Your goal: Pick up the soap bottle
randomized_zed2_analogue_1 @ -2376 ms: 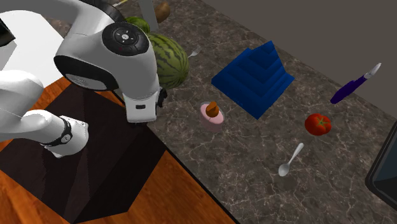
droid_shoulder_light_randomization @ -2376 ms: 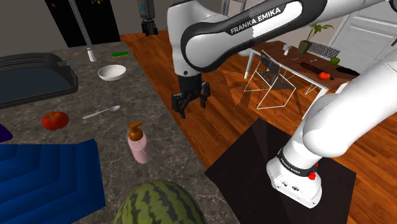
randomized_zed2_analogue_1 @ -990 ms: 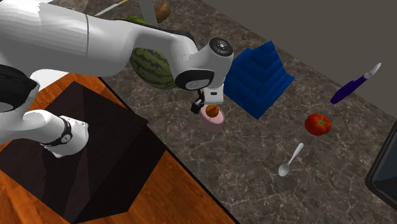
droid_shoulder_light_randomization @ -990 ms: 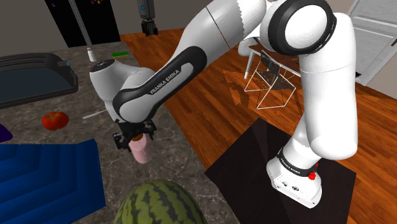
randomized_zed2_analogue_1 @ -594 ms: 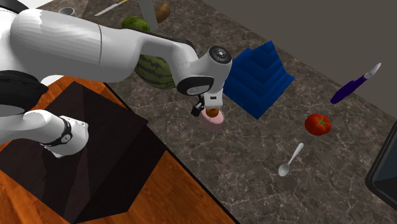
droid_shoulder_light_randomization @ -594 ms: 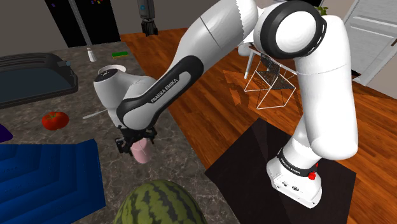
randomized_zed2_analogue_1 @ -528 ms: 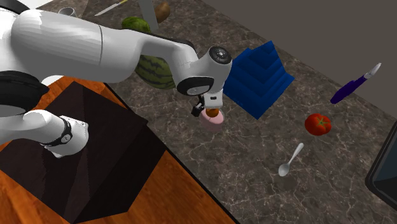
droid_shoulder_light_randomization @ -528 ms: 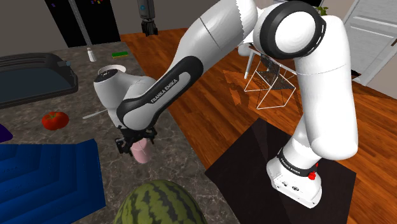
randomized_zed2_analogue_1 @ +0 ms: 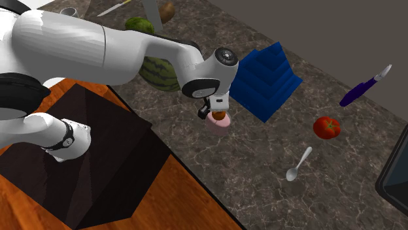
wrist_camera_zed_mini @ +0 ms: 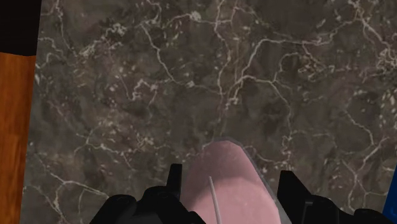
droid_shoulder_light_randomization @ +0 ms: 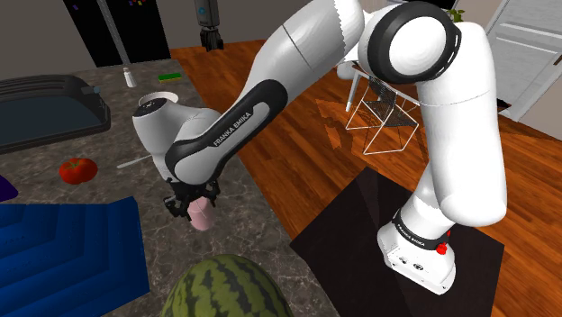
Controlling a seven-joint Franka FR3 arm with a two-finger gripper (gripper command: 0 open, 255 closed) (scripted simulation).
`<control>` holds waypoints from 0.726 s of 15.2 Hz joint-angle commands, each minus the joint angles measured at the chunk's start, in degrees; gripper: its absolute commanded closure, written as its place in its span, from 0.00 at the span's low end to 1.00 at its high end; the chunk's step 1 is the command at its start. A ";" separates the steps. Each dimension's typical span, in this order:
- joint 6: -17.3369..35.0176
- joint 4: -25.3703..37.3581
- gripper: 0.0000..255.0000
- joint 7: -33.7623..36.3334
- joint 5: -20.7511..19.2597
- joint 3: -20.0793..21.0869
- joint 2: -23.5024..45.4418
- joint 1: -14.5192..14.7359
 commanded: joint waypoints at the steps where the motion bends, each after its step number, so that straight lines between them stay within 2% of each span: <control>1: -0.02 -0.05 1.00 0.01 -0.01 -0.04 0.02 -0.02; 11: -5.03 1.04 1.00 -1.03 1.97 1.27 -4.16 -0.90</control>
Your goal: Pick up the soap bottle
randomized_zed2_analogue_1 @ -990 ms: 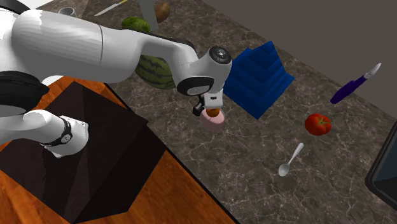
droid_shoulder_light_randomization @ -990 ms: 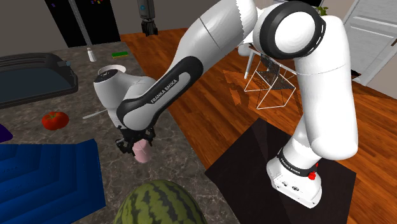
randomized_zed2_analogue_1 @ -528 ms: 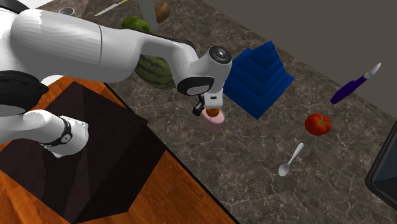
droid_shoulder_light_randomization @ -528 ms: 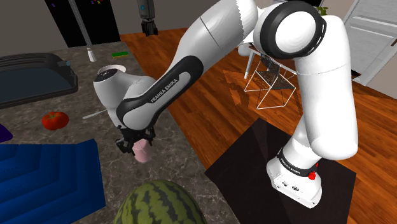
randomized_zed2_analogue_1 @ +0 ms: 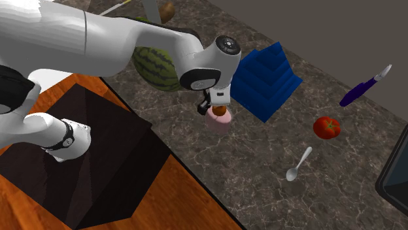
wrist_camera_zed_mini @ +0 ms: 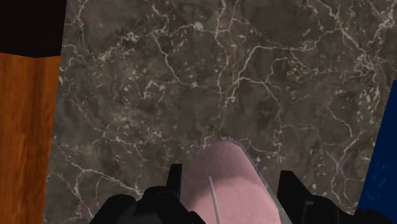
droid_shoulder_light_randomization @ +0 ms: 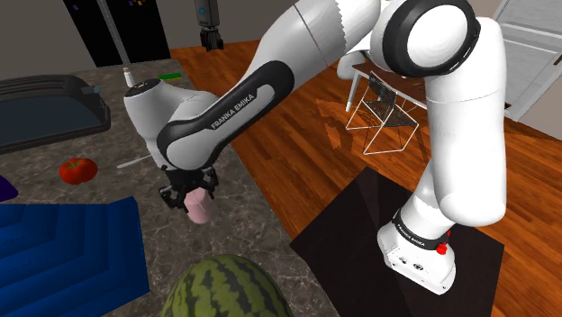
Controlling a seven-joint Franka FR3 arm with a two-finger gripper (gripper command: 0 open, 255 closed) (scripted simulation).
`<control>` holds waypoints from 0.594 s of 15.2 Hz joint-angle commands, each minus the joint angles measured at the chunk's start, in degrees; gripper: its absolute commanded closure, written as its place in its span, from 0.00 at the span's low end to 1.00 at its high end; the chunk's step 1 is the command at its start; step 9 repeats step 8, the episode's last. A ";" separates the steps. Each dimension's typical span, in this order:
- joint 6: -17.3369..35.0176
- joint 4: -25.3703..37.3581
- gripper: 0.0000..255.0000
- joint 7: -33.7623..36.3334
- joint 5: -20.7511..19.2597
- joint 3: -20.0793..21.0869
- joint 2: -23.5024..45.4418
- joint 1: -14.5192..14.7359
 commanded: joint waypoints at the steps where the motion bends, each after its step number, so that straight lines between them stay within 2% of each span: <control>1: -1.28 0.44 1.00 -0.25 0.46 0.28 -0.93 -0.19; 6: -4.25 1.57 1.00 -0.79 1.46 0.85 -2.93 -0.56; 9: -4.34 1.60 1.00 -0.81 1.50 0.86 -2.99 -0.57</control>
